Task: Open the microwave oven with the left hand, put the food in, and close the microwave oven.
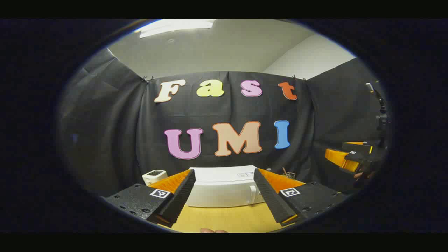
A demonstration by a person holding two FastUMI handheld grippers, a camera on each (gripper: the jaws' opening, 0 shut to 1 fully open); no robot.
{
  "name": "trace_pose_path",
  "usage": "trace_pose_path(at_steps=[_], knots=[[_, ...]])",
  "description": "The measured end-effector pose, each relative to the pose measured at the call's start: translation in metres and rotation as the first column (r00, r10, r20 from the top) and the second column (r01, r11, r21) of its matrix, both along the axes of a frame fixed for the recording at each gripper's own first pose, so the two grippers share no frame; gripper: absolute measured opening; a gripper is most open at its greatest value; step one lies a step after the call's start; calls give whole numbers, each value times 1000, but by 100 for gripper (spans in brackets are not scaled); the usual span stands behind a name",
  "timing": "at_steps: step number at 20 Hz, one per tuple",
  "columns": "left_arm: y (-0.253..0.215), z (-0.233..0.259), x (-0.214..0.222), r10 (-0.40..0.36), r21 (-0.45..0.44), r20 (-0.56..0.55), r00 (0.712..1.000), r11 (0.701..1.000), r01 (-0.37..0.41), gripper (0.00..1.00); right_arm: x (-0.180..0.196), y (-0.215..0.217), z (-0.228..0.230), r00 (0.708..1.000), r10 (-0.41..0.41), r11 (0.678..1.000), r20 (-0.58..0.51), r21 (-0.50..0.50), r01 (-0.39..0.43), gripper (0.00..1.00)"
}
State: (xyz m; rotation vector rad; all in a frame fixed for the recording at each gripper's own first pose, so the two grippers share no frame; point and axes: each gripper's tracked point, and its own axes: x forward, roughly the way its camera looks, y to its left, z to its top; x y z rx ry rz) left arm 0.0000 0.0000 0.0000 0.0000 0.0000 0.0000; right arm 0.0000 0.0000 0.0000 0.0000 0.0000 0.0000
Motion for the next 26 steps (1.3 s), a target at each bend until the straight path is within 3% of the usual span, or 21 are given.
trace_pose_path(at_steps=[6,17,26], knots=[[-11,-6,11,-32,-18,-18,999,999,32,98,3,-14,-7,999,-29,1000,-18,8,29,96],[-26,3,27,-92,48,9,996,995,92,97,3,-24,-12,998,-56,998,-9,-1,56,100],[-38,-7,32,-113,21,-20,993,993,113,97,0,-35,-11,997,-78,997,1,-3,78,96]])
